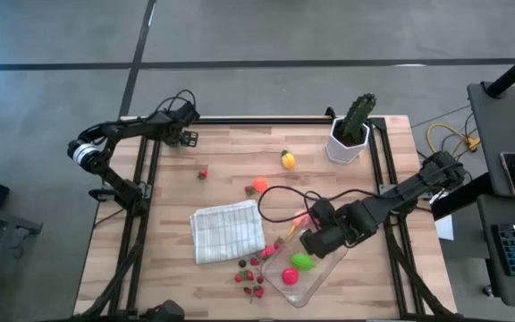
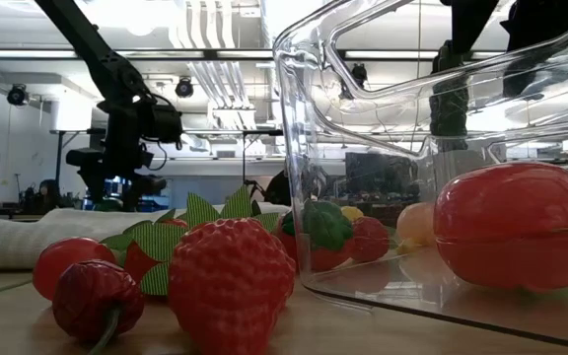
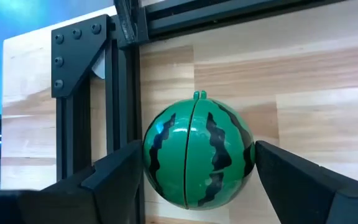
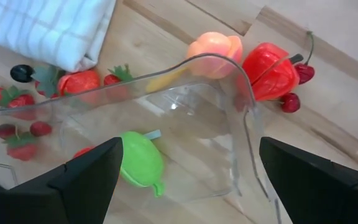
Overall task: Pick and placing Produce into tupperware
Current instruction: Put the watermelon into the transparent bin
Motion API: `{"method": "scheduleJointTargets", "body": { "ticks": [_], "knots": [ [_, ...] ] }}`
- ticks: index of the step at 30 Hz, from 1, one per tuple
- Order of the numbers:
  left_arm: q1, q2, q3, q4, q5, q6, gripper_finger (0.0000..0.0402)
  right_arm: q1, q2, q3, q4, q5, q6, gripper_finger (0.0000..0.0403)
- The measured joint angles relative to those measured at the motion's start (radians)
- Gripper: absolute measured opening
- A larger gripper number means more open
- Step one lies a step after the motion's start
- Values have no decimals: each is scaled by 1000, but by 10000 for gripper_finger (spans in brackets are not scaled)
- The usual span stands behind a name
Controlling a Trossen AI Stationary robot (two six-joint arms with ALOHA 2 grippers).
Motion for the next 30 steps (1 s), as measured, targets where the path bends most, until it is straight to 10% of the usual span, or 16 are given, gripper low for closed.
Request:
{"method": "scheduleJointTargets", "body": {
  "ticks": [16, 30],
  "knots": [
    [0, -16, 11, 21, 223, -10, 291, 5, -6, -2, -50, -2, -14, 370],
    [-2, 5, 2, -67, 308, -13, 390, 21, -7, -2, -59, 2, -11, 370]
  ]
}}
